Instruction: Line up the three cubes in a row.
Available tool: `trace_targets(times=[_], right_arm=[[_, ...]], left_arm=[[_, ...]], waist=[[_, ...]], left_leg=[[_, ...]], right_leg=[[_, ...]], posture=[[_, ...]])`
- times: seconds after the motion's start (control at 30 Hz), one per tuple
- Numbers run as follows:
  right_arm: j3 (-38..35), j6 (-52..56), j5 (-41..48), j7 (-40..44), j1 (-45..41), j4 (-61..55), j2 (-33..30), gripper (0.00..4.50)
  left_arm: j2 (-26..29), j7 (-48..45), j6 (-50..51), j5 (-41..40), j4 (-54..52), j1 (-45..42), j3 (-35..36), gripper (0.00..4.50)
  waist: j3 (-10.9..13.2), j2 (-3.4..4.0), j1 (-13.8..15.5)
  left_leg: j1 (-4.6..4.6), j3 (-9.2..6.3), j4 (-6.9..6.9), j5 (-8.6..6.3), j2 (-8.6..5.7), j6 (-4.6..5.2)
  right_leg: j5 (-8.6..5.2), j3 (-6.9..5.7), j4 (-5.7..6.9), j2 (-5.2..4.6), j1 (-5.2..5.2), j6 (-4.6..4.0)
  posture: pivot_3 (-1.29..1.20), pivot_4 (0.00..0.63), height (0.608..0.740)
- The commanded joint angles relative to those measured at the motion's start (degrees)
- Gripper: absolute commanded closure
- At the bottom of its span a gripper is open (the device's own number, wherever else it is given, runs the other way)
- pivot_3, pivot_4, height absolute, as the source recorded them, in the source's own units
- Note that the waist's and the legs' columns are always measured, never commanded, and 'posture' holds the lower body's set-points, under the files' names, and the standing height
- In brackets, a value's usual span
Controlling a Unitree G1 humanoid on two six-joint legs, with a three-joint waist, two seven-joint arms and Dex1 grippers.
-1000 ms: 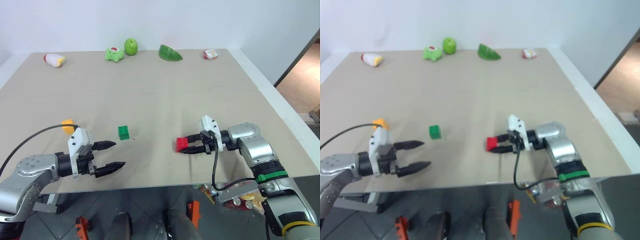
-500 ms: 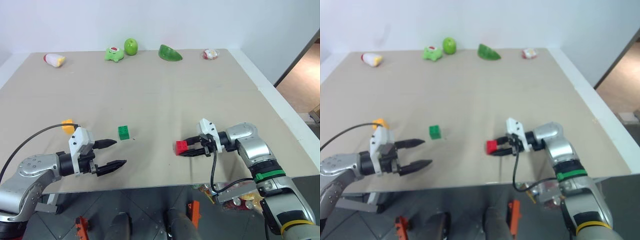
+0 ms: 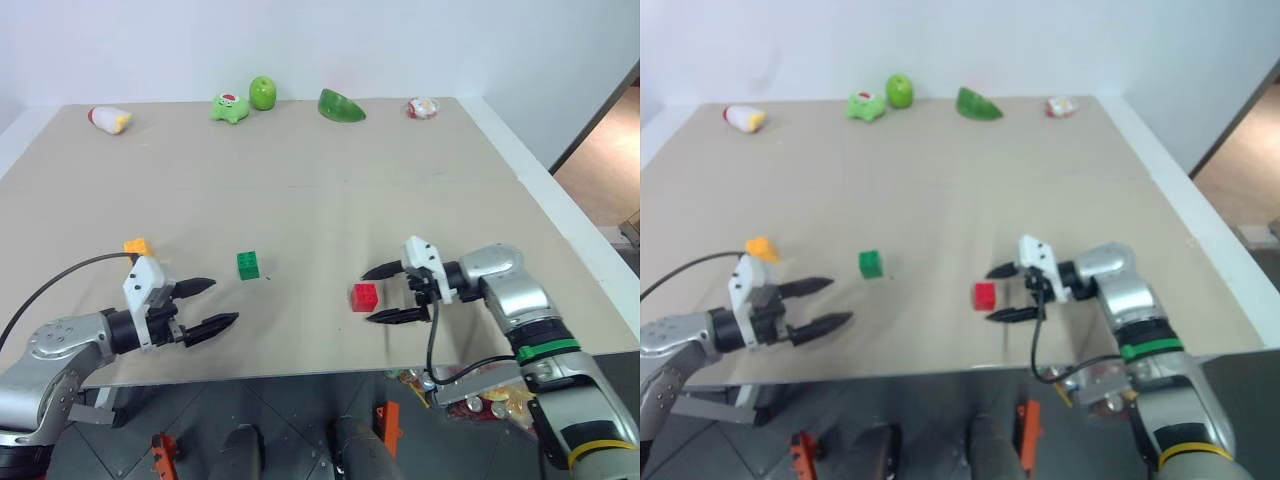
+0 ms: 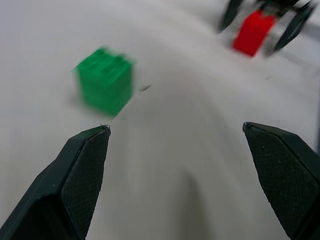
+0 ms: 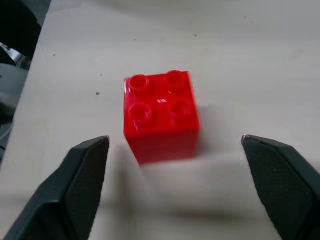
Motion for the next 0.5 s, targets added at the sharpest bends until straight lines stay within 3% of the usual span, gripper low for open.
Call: trace_targets(times=[0.03,0.23,0.5], right_arm=[[-6.7,1.5,4.9,3.8,-1.3,-5.8,-6.4,0.17],[-11.4,11.5,13.1,-3.3,-5.2,-14.1,-4.6,0.17],[-8.2,15.2,13.4,-9.0,1.7,-25.3,-0.7,0.17]], left_arm=[[1.8,-1.9,-4.4,2.8,3.6,0.5,1.8,0.11],[0.2,-2.8,-10.4,6.9,10.7,-4.4,-1.9,0.11],[-1.6,-7.0,-19.4,14.0,24.3,-15.0,-8.9,0.11]], waist=[[0.0,0.02,0.2],[0.0,0.01,-0.3],[0.0,0.00,0.3]], left_leg=[[0.00,0.00,-0.01,0.00,0.00,0.00],[0.08,0.04,-0.01,0.01,0.08,0.01],[-0.09,0.03,0.00,0.02,0.06,0.03]], right_leg=[[-0.02,-0.01,0.00,0.00,0.00,-0.01],[0.01,-0.01,0.01,0.07,-0.02,-0.15],[0.11,-0.01,0.02,0.04,-0.08,0.12]], posture=[[0.00,0.150,0.733],[0.00,0.150,0.733],[0.00,0.150,0.733]])
